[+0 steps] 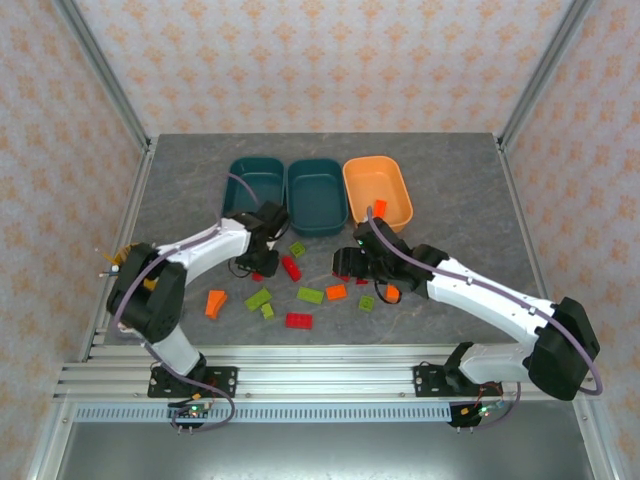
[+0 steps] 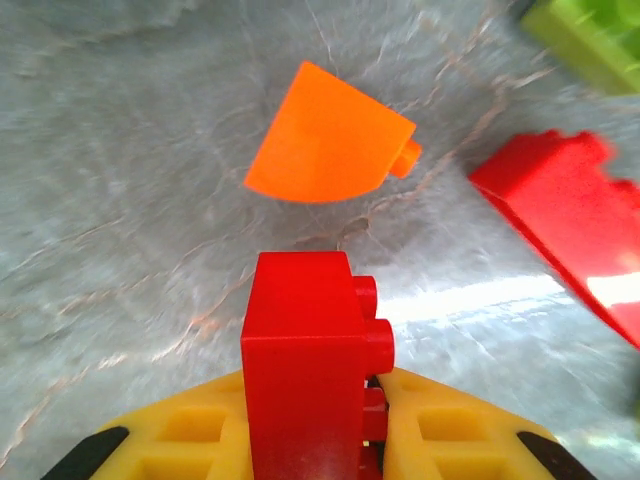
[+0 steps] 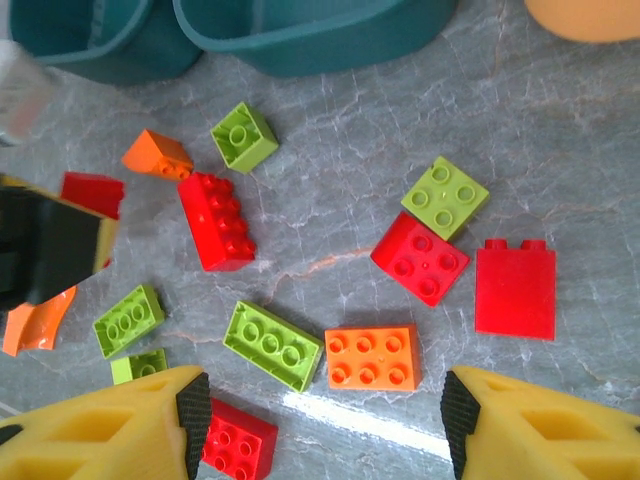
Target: Sort the legos into containers by color
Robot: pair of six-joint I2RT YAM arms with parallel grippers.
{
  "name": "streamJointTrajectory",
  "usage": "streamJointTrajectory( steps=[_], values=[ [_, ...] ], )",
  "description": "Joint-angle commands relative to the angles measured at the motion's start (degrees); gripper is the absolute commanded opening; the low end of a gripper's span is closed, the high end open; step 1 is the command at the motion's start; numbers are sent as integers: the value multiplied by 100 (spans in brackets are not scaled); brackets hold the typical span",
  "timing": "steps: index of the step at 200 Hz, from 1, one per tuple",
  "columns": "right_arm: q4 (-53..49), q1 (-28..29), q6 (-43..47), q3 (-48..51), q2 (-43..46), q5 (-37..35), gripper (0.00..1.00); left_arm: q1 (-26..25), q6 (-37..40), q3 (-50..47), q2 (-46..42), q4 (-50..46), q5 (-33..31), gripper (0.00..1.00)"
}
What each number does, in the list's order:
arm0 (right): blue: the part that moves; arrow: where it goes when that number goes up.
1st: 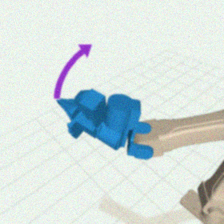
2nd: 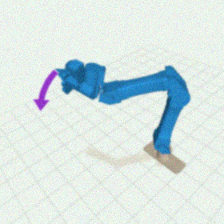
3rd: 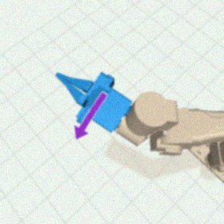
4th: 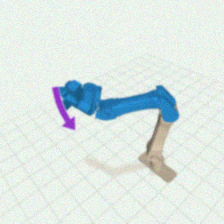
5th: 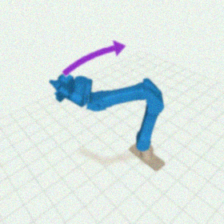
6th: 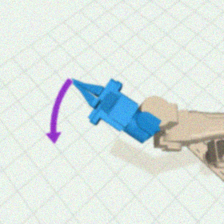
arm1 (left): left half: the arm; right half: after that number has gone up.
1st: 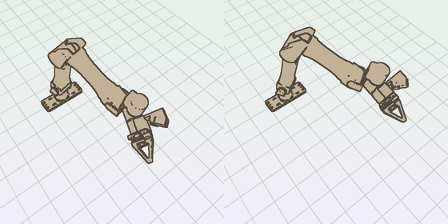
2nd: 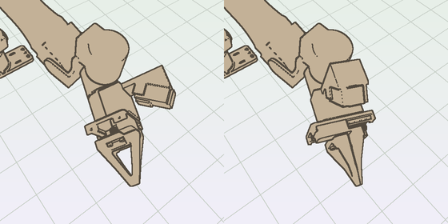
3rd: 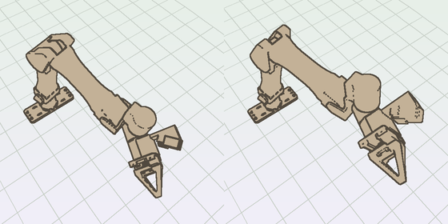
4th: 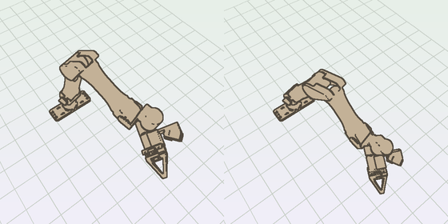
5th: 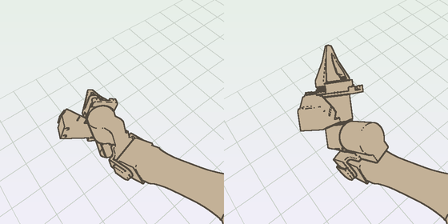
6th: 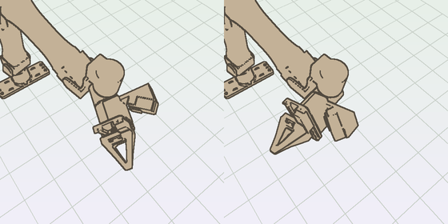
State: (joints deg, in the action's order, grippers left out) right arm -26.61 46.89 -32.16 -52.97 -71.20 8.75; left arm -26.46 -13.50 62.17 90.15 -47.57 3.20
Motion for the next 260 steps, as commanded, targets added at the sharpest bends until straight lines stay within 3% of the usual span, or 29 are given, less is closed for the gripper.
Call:
streamJointTrajectory(
  steps=[1, 27, 76, 139, 201, 260],
  values=[
    [-49, 39, 135, -334, 186, -294, 64, 56, -426, 526, -621, -663, -20, 26],
    [89, 39, 219, -654, 36, -368, 64, 437, -595, 1342, -464, -1053, -20, 26],
    [203, -58, 339, -1583, -762, -348, 65, 1297, -802, 2970, 938, -994, -32, 26],
    [1, -550, -70, -2337, -1694, 152, 65, 1591, -836, 4791, 3266, -1096, -14, 27],
    [675, -752, -81, -2147, -1770, 681, 65, 1661, -717, 5085, 3994, -1044, 110, 31],
    [1170, -761, 465, -2600, -2101, 964, 65, 1661, -705, 5150, 3984, -1115, 208, 51]
  ],
)
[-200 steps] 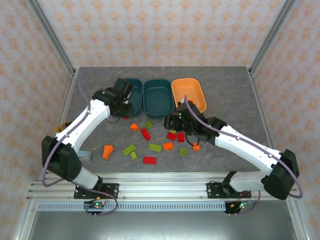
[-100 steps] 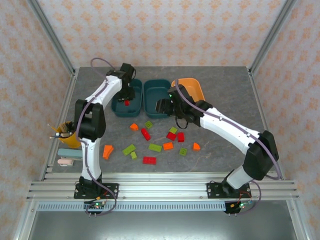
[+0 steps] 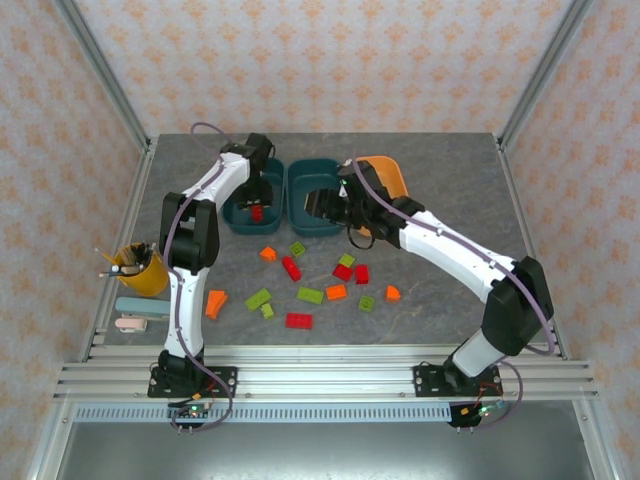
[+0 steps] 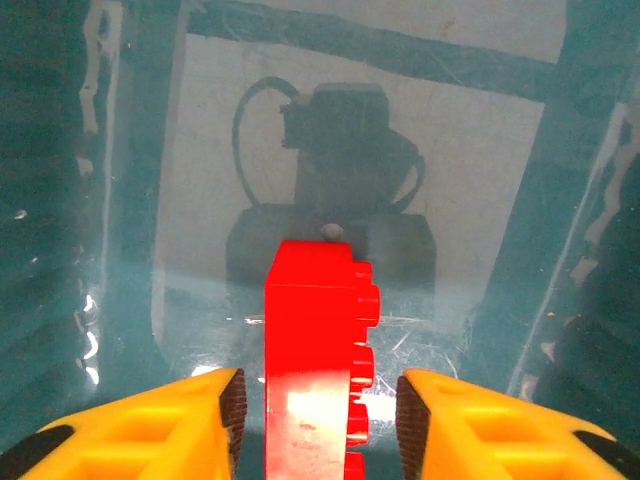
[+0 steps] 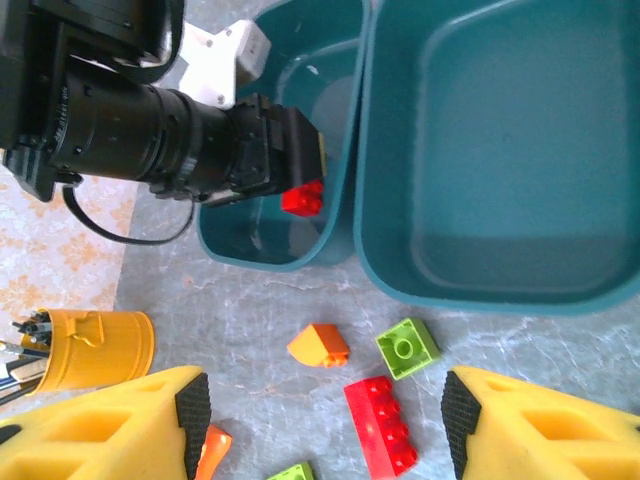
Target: Sort the legos into containers by color
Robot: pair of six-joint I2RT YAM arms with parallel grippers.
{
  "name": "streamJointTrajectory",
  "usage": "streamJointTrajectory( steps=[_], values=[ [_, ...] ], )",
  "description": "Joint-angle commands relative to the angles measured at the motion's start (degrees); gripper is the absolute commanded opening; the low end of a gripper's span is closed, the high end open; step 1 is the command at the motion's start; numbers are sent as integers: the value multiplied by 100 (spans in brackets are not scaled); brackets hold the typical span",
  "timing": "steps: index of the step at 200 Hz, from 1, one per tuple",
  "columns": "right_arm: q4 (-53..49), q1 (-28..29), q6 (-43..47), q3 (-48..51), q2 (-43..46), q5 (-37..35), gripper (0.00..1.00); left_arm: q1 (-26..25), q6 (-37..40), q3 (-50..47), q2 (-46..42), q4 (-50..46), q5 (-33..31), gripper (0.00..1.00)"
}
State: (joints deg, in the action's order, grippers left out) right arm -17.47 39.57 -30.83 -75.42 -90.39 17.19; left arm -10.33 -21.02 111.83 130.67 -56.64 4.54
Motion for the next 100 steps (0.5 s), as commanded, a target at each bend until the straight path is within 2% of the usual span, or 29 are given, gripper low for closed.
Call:
streamJointTrajectory(
  steps=[1, 30, 51, 60, 83, 100],
  values=[
    [250, -28, 345, -371, -190, 119, 65, 48, 55, 183, -73, -207, 74, 51],
    [31, -28, 443, -558, -207, 39, 65, 49, 4, 202, -368, -269, -81, 60],
    [-398, -11, 421, -502, 116, -392, 65, 35, -131, 164, -822, -252, -189, 66],
    [-760, -4, 406, -437, 309, -561, 65, 15, -201, 117, -1067, -227, -214, 71],
    [-1964, 150, 356, -128, 902, -1095, 64, -115, -393, -291, -1885, -11, -152, 94],
    [-2920, 222, 75, 335, 1305, -1246, 63, -311, -597, -866, -2678, 211, -14, 98]
  ],
)
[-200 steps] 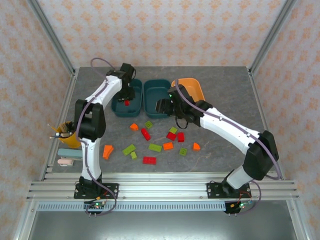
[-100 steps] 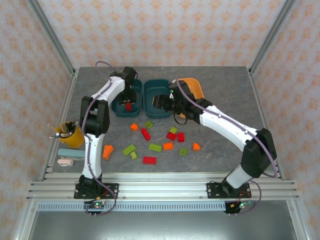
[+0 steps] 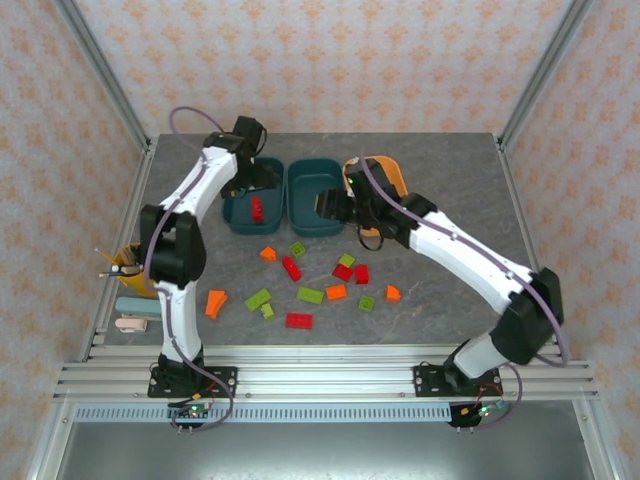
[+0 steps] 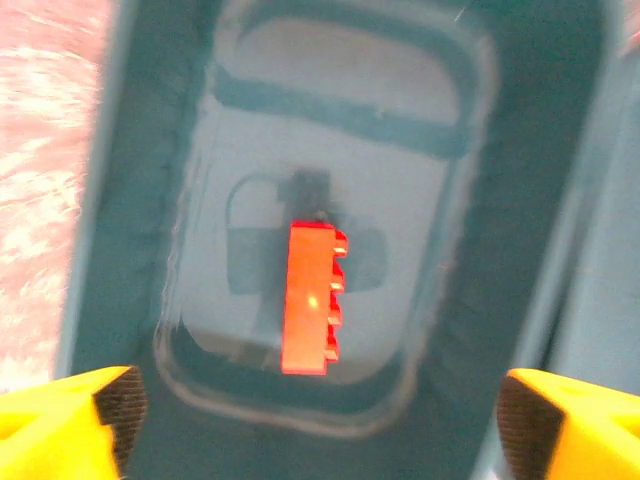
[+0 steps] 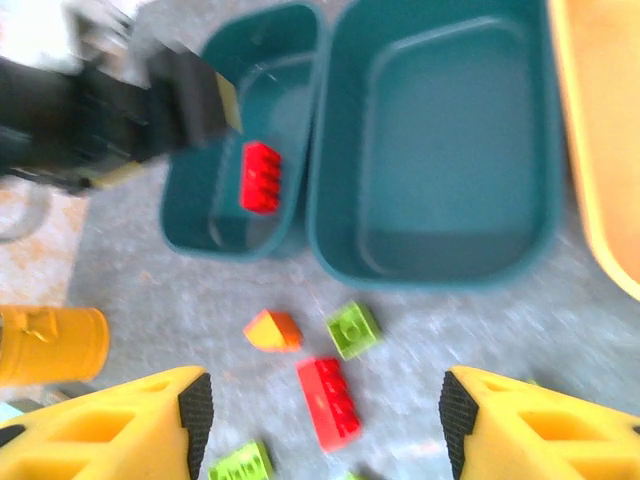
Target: Sort the legos into containers by color
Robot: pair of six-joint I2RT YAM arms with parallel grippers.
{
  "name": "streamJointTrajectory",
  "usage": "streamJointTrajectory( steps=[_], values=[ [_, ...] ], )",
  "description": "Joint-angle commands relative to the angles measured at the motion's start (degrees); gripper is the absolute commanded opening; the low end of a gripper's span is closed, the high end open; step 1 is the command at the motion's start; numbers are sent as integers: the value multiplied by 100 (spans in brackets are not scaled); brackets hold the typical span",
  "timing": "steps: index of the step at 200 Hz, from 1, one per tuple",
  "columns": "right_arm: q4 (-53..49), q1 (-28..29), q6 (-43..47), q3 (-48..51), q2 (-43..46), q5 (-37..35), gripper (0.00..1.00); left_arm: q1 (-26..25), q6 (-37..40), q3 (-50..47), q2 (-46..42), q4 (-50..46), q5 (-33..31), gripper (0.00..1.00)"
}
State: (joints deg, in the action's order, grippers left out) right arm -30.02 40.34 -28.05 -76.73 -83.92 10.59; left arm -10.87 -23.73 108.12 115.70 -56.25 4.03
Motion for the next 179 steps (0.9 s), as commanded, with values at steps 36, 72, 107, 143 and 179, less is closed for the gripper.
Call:
streamJointTrajectory(
  steps=[36, 72, 107, 143, 179],
  values=[
    [-2139, 513, -932, 1797, 1233, -175, 65, -1166, -949, -2347, -2947, 1076, 320, 100],
    [-1729, 668, -1243, 2302, 710, 77, 65, -2129, -1797, -4192, -4792, 1591, 297, 100],
    [-1186, 616, -1594, 2594, 43, 247, 65, -2706, -2519, -5232, -6126, 1403, 192, 100],
    [-908, 566, -1821, 2654, -307, 136, 63, -2876, -2742, -5551, -6822, 1102, -33, 100],
    [-806, 449, -1872, 2656, -591, 114, 58, -2883, -2743, -5565, -6943, 1115, -43, 100]
  ],
)
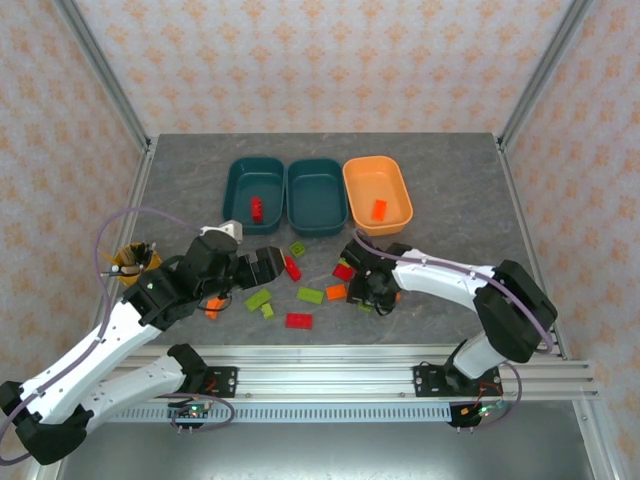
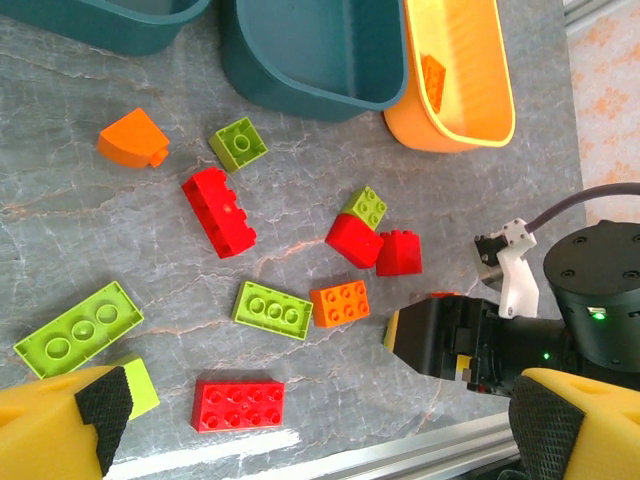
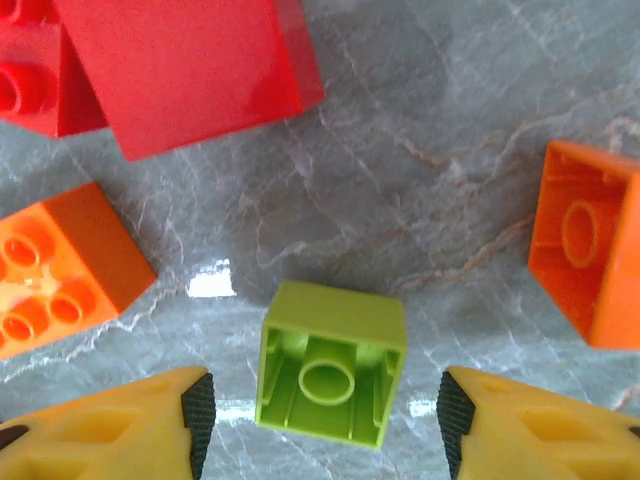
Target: Sort the legos into containers by color
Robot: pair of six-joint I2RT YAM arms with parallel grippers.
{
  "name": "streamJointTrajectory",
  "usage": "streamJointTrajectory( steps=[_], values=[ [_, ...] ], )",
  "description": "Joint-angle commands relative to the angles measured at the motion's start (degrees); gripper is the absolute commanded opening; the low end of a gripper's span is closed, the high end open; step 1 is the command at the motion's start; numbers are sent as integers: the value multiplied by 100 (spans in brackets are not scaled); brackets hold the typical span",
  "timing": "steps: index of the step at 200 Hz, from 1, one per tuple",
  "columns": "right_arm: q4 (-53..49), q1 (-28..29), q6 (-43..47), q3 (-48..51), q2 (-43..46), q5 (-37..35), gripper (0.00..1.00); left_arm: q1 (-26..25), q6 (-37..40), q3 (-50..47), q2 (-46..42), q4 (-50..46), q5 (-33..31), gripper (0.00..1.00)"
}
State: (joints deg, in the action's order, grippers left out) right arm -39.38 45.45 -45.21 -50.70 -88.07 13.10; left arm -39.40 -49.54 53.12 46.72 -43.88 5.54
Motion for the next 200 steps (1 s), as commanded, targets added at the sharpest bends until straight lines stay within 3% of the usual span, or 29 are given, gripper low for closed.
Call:
streamJointTrajectory(
  steps=[1, 62, 91, 137, 162, 200],
  values=[
    [131, -63, -155, 47, -184, -144, 58, -32, -157, -70, -42, -122, -190, 100],
    [86, -142, -205, -98, -372, -302, 38, -59, -193, -83, -58, -59, -244, 99],
    [-346, -99, -88, -441, 37, -675, 35, -59, -233, 20, -28, -24, -305, 99],
    [-1359, -80, 825, -2411, -107, -1234, 35, 90, -37, 1030, 595, -125, -488, 100],
    [-1528, -192, 1289, -3774, -947, -1235, 35, 741, -15, 1578, 1188, -191, 48, 100],
    [-1595, -536, 1729, -5635, -2492, -1102, 35, 1591, -59, 1997, 1884, -132, 376, 100]
  ],
)
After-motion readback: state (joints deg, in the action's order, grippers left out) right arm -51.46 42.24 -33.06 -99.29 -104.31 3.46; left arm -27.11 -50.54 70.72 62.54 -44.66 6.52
